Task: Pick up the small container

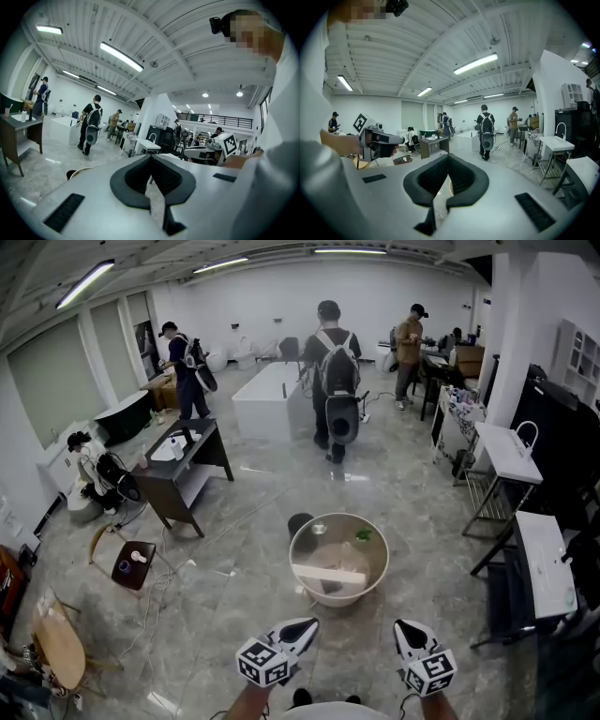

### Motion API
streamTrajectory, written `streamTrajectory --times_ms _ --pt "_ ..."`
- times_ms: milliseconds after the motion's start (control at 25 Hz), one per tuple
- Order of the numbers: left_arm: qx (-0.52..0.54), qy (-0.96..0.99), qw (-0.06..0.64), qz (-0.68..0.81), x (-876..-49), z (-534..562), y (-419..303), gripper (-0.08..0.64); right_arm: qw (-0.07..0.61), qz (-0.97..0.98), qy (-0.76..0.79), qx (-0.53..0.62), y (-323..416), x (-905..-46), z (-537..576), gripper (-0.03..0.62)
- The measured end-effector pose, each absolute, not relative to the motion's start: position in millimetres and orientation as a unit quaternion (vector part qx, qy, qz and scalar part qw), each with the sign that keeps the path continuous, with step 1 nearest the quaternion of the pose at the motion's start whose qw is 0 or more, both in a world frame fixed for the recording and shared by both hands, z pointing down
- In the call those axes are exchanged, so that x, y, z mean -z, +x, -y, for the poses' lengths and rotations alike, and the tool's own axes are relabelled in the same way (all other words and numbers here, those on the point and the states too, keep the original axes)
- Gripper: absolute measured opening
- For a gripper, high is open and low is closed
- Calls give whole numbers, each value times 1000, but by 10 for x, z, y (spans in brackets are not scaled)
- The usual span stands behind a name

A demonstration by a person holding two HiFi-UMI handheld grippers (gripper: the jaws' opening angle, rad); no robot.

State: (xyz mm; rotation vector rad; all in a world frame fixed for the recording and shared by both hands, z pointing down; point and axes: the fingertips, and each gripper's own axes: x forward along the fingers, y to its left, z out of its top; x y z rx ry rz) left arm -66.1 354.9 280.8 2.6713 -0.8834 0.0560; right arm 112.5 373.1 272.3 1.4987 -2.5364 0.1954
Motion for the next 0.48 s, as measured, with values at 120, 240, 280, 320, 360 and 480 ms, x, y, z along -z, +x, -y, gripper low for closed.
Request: streamTrajectory --times_ms 120,240,280,320,360,480 --pt "-18 936 165 310 -2809 -3542 -661 14 90 855 506 -68 1114 -2728 -3730 12" --pt "-17 934 166 316 -2813 -3502 -661 15 92 855 506 -65 1137 -2734 -3718 12" --pt "-16 933 168 317 -2816 -3489 -668 20 93 855 506 -64 1144 -2733 -3717 12" --pt "-15 932 171 318 -2821 -3480 -676 41 93 854 507 -63 1150 -2732 -3717 14" --pt "-13 932 175 318 -2827 -3472 -685 60 93 854 509 -63 1158 -2734 -3715 21" --pt "-12 930 183 318 -2854 -3440 -704 76 92 850 515 -65 1180 -2745 -3691 50"
